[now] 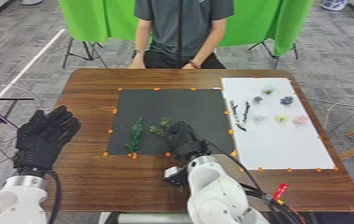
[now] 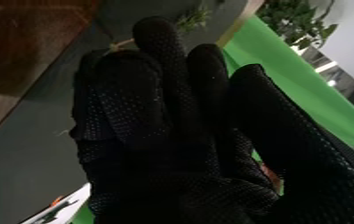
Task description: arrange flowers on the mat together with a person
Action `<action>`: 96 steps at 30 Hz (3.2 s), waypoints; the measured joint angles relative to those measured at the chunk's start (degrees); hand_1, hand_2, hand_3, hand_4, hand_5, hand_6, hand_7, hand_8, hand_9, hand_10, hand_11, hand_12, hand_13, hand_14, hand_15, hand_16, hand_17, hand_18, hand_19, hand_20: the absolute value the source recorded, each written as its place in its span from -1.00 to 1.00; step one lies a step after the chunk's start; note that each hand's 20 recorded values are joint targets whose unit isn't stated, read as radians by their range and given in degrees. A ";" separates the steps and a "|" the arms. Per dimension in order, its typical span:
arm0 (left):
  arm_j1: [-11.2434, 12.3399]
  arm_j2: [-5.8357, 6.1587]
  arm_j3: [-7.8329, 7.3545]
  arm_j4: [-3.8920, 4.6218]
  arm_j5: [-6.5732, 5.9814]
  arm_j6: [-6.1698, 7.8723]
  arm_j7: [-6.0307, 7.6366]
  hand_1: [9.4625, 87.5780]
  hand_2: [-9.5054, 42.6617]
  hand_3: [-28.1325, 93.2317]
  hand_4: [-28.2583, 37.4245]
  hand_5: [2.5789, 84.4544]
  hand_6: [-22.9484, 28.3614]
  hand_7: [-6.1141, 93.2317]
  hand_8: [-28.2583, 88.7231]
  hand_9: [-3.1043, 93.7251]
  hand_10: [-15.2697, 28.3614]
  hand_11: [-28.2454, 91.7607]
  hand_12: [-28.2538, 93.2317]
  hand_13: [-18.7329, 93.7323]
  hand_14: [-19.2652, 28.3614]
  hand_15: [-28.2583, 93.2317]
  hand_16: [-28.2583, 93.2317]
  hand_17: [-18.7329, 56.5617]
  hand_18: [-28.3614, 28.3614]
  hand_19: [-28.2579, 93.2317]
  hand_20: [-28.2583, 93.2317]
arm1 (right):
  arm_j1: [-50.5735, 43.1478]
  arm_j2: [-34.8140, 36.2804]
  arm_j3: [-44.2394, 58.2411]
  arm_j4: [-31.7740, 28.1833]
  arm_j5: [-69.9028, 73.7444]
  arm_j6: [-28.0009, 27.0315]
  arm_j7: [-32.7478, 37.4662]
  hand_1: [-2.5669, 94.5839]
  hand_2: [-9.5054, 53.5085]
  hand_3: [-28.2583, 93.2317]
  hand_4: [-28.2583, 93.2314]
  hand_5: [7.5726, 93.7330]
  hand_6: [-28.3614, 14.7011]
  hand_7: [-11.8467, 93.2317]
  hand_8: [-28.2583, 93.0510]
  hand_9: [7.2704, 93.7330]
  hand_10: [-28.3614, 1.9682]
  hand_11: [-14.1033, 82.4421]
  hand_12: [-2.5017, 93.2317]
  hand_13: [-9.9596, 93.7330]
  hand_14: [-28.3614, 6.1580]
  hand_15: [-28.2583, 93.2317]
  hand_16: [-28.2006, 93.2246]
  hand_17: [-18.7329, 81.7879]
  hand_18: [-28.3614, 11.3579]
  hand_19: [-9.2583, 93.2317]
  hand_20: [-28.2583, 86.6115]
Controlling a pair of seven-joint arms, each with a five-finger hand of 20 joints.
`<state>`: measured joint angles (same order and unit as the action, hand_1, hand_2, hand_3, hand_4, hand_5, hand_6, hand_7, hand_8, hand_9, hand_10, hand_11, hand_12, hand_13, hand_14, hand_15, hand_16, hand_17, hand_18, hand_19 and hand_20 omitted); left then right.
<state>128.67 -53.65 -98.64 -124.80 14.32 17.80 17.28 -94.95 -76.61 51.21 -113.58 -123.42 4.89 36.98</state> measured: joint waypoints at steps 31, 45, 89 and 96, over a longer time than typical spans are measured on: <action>1.14 -0.51 -0.49 -0.06 -0.38 -0.04 0.57 -0.42 -0.25 0.67 -0.94 0.33 0.24 -0.41 -0.65 0.17 0.46 -0.07 -0.21 0.09 0.58 0.31 -0.49 -0.50 0.67 0.16 -0.07 | -0.64 -0.18 2.93 0.72 -2.94 -5.70 0.70 -0.08 -0.22 0.65 -0.92 0.14 -0.08 0.49 -0.23 0.52 -0.46 -0.36 -0.66 0.61 -0.17 0.49 -0.05 0.13 -0.89 0.96 -0.34; 0.73 -0.60 -0.10 0.00 -0.43 -0.03 0.52 -0.42 -0.25 0.67 -0.94 0.33 0.23 -0.41 -0.65 0.17 0.46 -0.07 -0.21 0.09 0.58 0.31 -0.49 -0.50 0.67 0.16 -0.07 | -0.96 -0.66 2.13 0.54 -3.22 -4.76 2.52 -0.15 -0.25 0.71 -0.87 0.20 -0.07 0.48 -0.22 0.59 -0.54 -0.36 -0.66 0.69 -0.11 0.41 -0.09 0.20 -0.93 0.97 -0.40; 2.75 -0.96 -3.84 -0.45 -6.88 -0.36 5.55 -0.43 -0.25 0.67 -0.96 0.33 0.23 -0.41 -0.65 0.18 0.44 -0.08 -0.21 0.11 0.58 0.29 -0.48 -0.50 0.67 0.15 -0.07 | -14.92 7.54 41.76 -10.98 42.77 11.38 -22.85 -0.48 -0.14 0.80 -0.90 -0.02 -0.12 -0.18 -0.77 0.02 -0.54 -0.39 -0.66 0.05 -0.43 0.08 -0.37 -0.29 -0.61 0.36 -0.42; 2.67 -0.96 -3.64 -0.48 -6.99 -0.24 5.53 -0.43 -0.25 0.67 -0.96 0.34 0.23 -0.41 -0.65 0.18 0.45 -0.08 -0.21 0.11 0.58 0.29 -0.48 -0.50 0.67 0.15 -0.07 | -16.29 5.83 42.98 -11.63 45.16 7.42 -27.10 -0.54 -0.16 0.79 -0.91 -0.02 -0.13 -0.21 -0.76 0.02 -0.55 -0.40 -0.66 0.05 -0.44 0.06 -0.36 -0.30 -0.63 0.33 -0.39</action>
<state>131.34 -54.61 -102.28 -125.28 7.33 17.56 22.81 -111.23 -70.78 94.19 -125.21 -78.26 12.31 9.88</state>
